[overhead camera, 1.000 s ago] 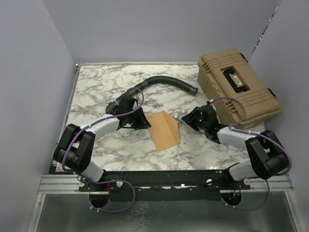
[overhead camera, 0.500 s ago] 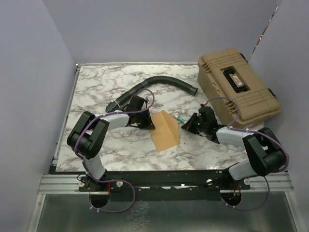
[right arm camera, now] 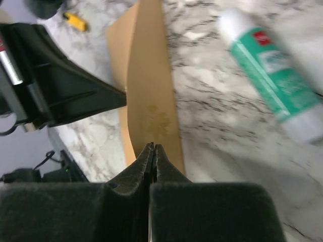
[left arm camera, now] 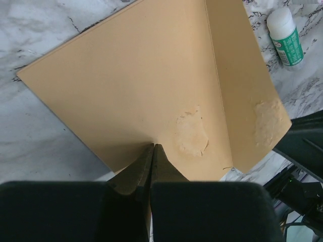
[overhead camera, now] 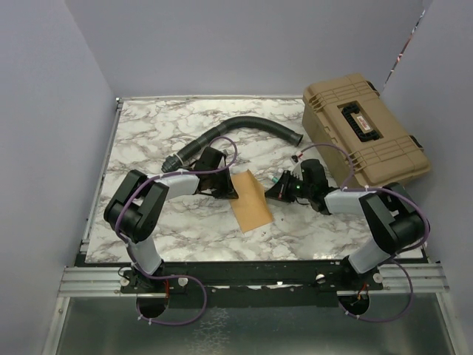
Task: Place the letter into the envelope and seal it
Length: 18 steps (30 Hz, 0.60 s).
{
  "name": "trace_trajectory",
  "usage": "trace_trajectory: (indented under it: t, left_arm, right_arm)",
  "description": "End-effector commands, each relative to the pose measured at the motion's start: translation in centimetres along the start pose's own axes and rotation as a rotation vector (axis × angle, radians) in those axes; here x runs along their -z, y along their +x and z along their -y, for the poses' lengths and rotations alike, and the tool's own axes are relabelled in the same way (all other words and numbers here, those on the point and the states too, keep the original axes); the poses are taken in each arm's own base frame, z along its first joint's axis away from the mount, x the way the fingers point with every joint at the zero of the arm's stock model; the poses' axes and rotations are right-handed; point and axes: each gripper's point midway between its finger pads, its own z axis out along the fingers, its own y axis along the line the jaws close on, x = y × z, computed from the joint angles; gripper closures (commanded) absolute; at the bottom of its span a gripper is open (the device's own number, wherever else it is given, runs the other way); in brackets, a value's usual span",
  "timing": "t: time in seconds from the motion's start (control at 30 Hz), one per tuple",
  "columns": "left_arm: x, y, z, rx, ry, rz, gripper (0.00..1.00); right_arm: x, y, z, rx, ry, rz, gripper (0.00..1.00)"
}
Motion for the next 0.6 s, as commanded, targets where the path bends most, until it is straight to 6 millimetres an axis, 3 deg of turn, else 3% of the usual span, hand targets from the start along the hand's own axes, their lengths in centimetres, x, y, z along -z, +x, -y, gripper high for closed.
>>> trace_trajectory:
  t: [0.0, 0.33, 0.57]
  left_arm:
    - [-1.4, 2.3, -4.6, 0.042, -0.168, -0.044, 1.00]
    - [-1.5, 2.3, -4.3, 0.044, -0.157, -0.053, 1.00]
    - [-1.6, 2.4, -4.3, 0.036, -0.153, -0.055, 1.00]
  right_arm:
    - [-0.4, 0.1, -3.0, 0.082, -0.172, -0.070, 0.99]
    - [-2.9, -0.2, -1.6, 0.138, -0.062, -0.121, 0.99]
    - [-3.8, 0.6, -1.4, 0.240, 0.011, -0.164, 0.97]
